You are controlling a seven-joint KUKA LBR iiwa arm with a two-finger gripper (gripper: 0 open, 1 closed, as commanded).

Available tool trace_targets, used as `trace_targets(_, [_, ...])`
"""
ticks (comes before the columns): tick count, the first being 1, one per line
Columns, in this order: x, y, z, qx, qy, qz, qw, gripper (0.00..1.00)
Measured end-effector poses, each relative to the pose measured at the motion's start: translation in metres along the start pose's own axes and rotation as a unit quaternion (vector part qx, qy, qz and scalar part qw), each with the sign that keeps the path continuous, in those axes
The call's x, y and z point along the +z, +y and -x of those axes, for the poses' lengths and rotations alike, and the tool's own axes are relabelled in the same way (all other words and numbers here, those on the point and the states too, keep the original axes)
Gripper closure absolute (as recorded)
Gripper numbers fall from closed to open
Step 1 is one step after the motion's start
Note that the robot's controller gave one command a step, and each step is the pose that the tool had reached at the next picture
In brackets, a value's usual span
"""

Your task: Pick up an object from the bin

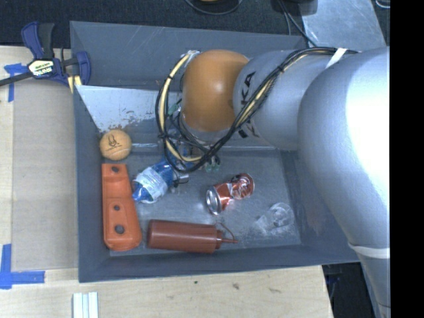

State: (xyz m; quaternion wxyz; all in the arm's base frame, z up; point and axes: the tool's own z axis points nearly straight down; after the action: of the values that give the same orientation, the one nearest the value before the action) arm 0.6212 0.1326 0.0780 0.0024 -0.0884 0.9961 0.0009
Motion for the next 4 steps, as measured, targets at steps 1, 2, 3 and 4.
trace_targets(1, [0.0075, -0.0042, 0.0, -0.136, -0.0023, -0.001, 0.9907, 0.0])
trace_targets(2, [-0.0004, -0.0006, 0.0009, 0.0, -0.0025, 0.0, 1.0, 1.0])
trace_targets(3, [-0.0003, -0.0006, 0.0009, 0.0, -0.0025, 0.0, 1.0, 1.0])
trace_targets(4, [-0.0014, -0.0007, 0.0007, 0.0, -0.0025, 0.0, 1.0, 1.0])
